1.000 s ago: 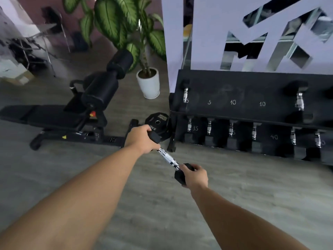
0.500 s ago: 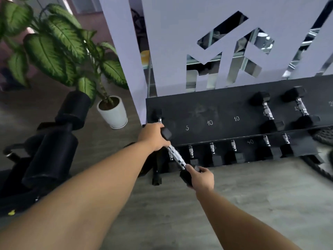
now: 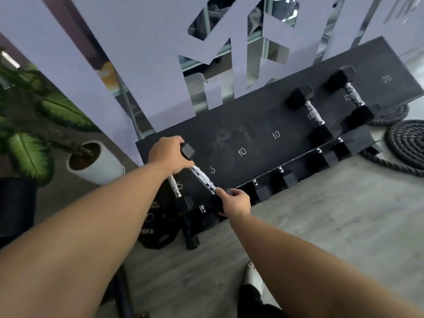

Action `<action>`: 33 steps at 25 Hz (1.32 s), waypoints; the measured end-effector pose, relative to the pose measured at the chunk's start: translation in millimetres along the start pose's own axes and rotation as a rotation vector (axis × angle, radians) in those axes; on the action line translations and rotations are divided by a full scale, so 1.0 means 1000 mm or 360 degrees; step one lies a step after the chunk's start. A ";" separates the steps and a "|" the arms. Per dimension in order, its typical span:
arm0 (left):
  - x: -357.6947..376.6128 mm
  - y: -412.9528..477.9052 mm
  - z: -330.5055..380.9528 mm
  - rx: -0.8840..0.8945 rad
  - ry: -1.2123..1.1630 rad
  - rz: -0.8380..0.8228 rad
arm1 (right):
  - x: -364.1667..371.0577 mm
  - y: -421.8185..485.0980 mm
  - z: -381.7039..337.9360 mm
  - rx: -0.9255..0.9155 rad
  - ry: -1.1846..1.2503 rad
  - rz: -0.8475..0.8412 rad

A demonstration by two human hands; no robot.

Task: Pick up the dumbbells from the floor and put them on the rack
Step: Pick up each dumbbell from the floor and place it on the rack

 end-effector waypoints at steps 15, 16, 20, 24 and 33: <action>0.124 0.191 0.007 0.0223 0.0084 -0.0443 | 0.091 0.129 0.041 0.0496 -0.0058 0.0593; 0.132 0.198 0.009 0.0258 0.0102 -0.0460 | 0.095 0.136 0.044 0.0533 -0.0053 0.0631; 0.156 0.220 0.010 0.0369 0.0179 -0.0510 | 0.103 0.153 0.055 0.0593 -0.0069 0.0773; 0.171 0.231 0.012 0.0401 0.0212 -0.0540 | 0.103 0.164 0.059 0.0562 -0.0090 0.0860; 0.188 0.231 -0.005 0.0538 0.0121 -0.0666 | 0.108 0.152 0.067 0.0592 -0.0028 0.0893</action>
Point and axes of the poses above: each hand's wrist, its own y-axis towards the middle knuckle, its own x-axis out of the palm, z = x × y, the point moved 2 cm from there along y, towards the middle knuckle, and after that the axes turned 13 degrees about -x, right-handed, at the moved point
